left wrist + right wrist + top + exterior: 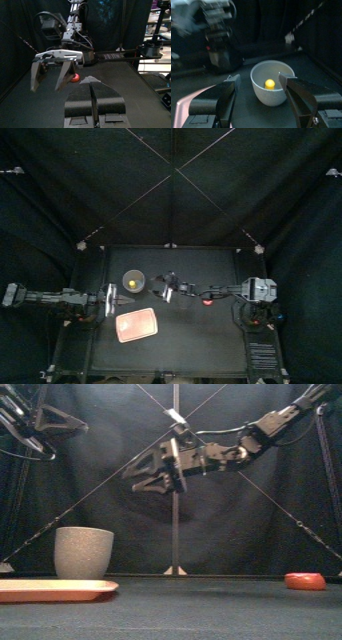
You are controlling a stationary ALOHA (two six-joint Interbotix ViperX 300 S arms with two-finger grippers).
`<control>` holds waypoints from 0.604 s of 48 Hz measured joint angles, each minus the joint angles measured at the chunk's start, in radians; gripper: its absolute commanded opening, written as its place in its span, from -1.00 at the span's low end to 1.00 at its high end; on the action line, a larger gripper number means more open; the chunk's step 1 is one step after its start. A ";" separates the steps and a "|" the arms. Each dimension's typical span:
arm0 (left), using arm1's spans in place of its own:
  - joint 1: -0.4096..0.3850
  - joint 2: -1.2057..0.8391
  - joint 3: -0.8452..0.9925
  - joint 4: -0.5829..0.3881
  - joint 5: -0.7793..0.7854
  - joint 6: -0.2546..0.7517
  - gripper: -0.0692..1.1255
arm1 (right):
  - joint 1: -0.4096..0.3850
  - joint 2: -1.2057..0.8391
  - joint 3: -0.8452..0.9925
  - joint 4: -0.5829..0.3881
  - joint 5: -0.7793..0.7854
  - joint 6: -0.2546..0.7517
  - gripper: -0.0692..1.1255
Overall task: Pick the yellow can then place it in the grey bowl
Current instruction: Drop yellow can in the grey bowl and return to neutral
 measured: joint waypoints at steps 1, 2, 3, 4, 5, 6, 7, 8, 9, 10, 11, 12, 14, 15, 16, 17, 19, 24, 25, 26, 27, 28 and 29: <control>0.000 0.000 0.000 0.000 0.000 0.000 -0.93 | 0.006 -0.015 0.018 0.005 -0.017 0.002 0.71; 0.002 0.000 0.000 -0.002 0.002 0.000 -0.93 | 0.015 -0.032 0.049 0.012 -0.044 0.006 0.71; 0.002 0.000 0.000 0.000 0.000 0.000 -0.93 | 0.025 -0.048 0.072 0.017 -0.066 0.000 0.71; 0.002 0.000 0.000 0.000 0.000 0.000 -0.93 | 0.032 -0.058 0.092 0.020 -0.083 -0.003 0.72; 0.002 0.000 0.000 -0.002 0.002 0.000 -0.93 | 0.043 -0.071 0.114 0.020 -0.101 -0.003 0.72; 0.002 0.000 0.000 0.000 0.000 0.000 -0.93 | 0.054 -0.078 0.130 0.021 -0.115 -0.002 0.71; 0.002 0.000 0.000 -0.002 0.000 0.000 -0.93 | 0.067 -0.087 0.147 0.021 -0.129 -0.002 0.71; 0.003 0.000 0.000 0.000 0.000 0.000 -0.93 | 0.078 -0.095 0.163 0.021 -0.140 -0.003 0.72; 0.003 0.000 0.002 0.000 0.000 0.000 -0.93 | 0.094 -0.107 0.181 0.023 -0.150 -0.003 0.72; 0.005 0.000 0.000 0.000 0.000 0.000 -0.93 | 0.107 -0.115 0.195 0.023 -0.156 -0.003 0.71; 0.006 0.000 0.000 0.000 0.000 0.000 -0.93 | 0.118 -0.126 0.207 0.025 -0.160 -0.005 0.72; 0.006 0.000 0.000 -0.002 0.000 0.000 -0.93 | 0.132 -0.133 0.218 0.026 -0.163 -0.003 0.71; 0.006 0.000 0.000 -0.002 0.000 0.000 -0.93 | 0.146 -0.155 0.241 0.029 -0.167 -0.005 0.71; 0.006 0.000 0.002 -0.002 0.002 -0.002 -0.93 | 0.153 -0.167 0.252 0.031 -0.167 -0.005 0.72; 0.006 0.000 0.002 0.000 0.000 -0.002 -0.93 | 0.161 -0.178 0.264 0.032 -0.169 -0.005 0.71; 0.008 0.000 0.003 -0.002 0.000 -0.002 -0.93 | 0.164 -0.190 0.275 0.034 -0.169 -0.005 0.71; 0.008 0.000 0.005 -0.002 0.002 -0.002 -0.93 | 0.167 -0.213 0.296 0.037 -0.169 -0.005 0.71; 0.008 0.000 0.009 -0.003 0.000 -0.002 -0.93 | 0.164 -0.278 0.357 0.060 -0.170 -0.005 0.71; 0.008 0.000 0.009 -0.005 0.000 -0.002 -0.93 | 0.163 -0.290 0.368 0.061 -0.170 -0.005 0.72; 0.008 0.000 0.011 -0.005 0.000 -0.003 -0.93 | 0.161 -0.301 0.379 0.063 -0.170 -0.005 0.71; 0.008 0.000 0.012 -0.005 0.000 -0.003 -0.93 | 0.161 -0.310 0.388 0.063 -0.170 -0.003 0.71; 0.008 0.000 0.014 -0.005 0.002 -0.005 -0.93 | 0.161 -0.318 0.396 0.064 -0.170 -0.005 0.71; 0.006 0.000 0.014 -0.005 0.000 -0.005 -0.93 | 0.163 -0.325 0.403 0.064 -0.170 -0.005 0.72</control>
